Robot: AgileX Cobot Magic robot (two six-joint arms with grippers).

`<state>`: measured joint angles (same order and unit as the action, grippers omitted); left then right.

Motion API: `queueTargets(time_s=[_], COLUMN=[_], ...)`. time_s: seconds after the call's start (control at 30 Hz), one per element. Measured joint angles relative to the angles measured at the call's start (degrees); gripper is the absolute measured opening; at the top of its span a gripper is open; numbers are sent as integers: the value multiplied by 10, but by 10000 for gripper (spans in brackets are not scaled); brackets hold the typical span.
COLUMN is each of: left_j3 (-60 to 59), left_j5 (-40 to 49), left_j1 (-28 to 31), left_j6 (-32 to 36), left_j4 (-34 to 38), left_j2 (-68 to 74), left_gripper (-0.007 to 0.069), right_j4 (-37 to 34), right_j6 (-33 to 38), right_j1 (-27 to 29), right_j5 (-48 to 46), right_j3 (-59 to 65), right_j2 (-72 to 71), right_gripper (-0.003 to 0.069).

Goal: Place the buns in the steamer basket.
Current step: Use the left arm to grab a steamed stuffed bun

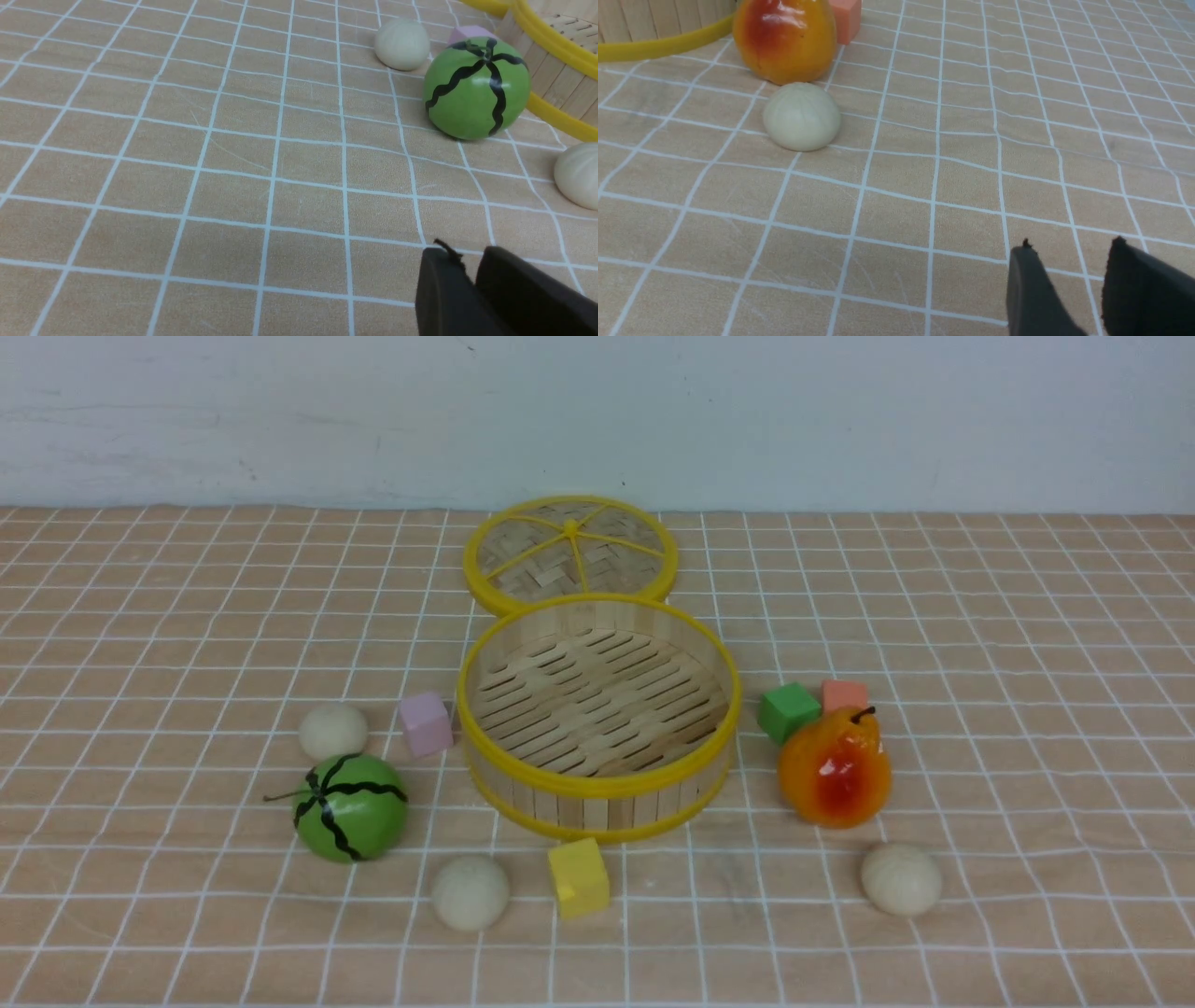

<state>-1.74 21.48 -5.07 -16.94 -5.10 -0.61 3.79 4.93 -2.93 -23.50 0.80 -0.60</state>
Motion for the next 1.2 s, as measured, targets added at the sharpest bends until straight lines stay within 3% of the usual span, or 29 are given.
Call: queueTargets(time_s=[0.23, 0.53, 0.67, 0.87, 0.97, 1.2], left_j3=[0, 0, 59, 256, 405, 531], left_j5=[-70, -335, -376, -313, -200, 26], left_j1=[0, 0, 0, 0, 0, 0], left_j6=[-9, -33, -25, 20, 29, 33], left_j4=[45, 85, 91, 92, 100, 106], left_j2=[0, 0, 1, 103, 218, 442], left_gripper=[110, 118, 123, 127, 129, 137], right_j4=[0, 0, 0, 0, 0, 0], right_j6=[0, 0, 0, 0, 0, 0], right_j1=[0, 0, 0, 0, 0, 0], right_j5=[0, 0, 0, 0, 0, 0], right_j3=[0, 0, 0, 0, 0, 0], right_j2=[0, 0, 0, 0, 0, 0], right_gripper=[241, 241, 241, 241, 241, 241])
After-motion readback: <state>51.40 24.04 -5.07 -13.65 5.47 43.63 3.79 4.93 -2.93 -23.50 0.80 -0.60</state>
